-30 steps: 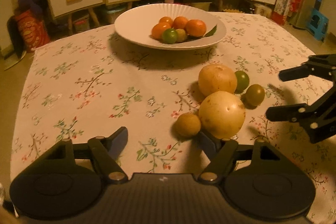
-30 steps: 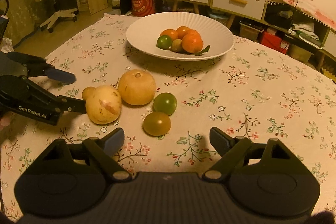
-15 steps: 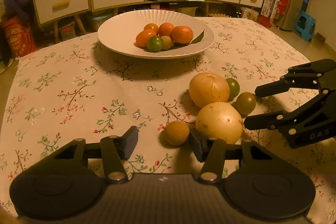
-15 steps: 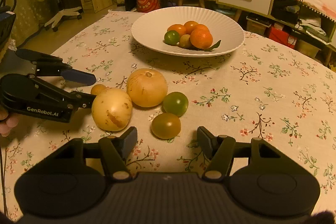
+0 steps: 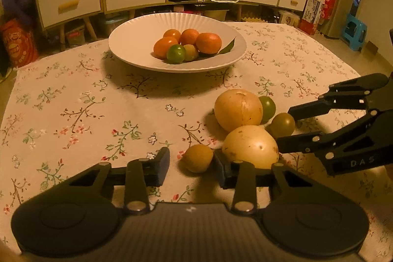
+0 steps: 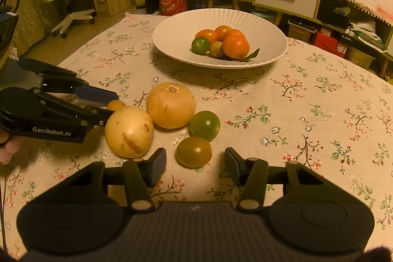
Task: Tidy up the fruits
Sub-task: 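Grasp a small tan fruit with the left tool while the right tool grasps an olive-green tomato, then carry the tan fruit and olive-green tomato onto the plate and open both tools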
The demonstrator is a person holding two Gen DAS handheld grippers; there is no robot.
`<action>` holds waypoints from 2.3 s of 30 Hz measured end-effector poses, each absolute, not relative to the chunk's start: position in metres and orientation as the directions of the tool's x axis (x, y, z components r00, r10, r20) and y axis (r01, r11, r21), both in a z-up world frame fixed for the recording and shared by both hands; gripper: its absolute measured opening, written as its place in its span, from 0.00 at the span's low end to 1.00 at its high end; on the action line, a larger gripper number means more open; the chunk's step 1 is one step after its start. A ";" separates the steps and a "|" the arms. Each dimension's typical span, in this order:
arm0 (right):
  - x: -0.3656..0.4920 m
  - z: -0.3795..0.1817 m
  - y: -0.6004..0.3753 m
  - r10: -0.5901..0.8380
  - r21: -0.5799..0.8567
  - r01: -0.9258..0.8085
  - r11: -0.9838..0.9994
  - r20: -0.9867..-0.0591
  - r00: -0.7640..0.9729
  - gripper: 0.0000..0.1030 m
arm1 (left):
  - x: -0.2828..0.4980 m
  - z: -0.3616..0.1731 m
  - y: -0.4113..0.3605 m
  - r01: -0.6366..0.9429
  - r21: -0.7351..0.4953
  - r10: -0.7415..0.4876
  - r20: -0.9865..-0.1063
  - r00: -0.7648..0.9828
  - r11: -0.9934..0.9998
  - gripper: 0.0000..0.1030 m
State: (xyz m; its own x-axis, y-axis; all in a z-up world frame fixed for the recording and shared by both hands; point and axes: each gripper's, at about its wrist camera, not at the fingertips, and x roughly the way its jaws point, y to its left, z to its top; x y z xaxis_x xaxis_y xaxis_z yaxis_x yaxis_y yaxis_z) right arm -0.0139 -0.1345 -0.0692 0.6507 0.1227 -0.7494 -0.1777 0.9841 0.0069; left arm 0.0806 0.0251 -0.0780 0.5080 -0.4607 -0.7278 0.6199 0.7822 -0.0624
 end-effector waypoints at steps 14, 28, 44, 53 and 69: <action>-0.013 -0.071 -0.132 0.124 -0.006 -0.193 0.981 -0.748 0.652 0.35 | 0.083 -0.076 0.025 0.597 -0.119 -0.476 -0.732 0.487 0.793 0.30; -0.013 -0.066 -0.135 0.128 0.004 -0.185 0.983 -0.739 0.662 0.28 | 0.084 -0.074 0.028 0.569 -0.112 -0.453 -0.736 0.503 0.815 0.30; -0.009 -0.050 -0.141 0.127 0.017 -0.162 0.987 -0.703 0.699 0.28 | 0.092 -0.055 0.030 0.533 -0.116 -0.448 -0.704 0.551 0.838 0.30; 0.000 -0.039 -0.142 0.128 0.021 -0.156 0.988 -0.686 0.716 0.28 | 0.099 -0.042 0.020 0.527 -0.119 -0.454 -0.685 0.570 0.842 0.30; 0.049 -0.017 -0.163 0.079 0.006 -0.099 0.995 -0.649 0.757 0.28 | 0.141 -0.023 0.001 0.523 -0.054 -0.426 -0.653 0.626 0.850 0.30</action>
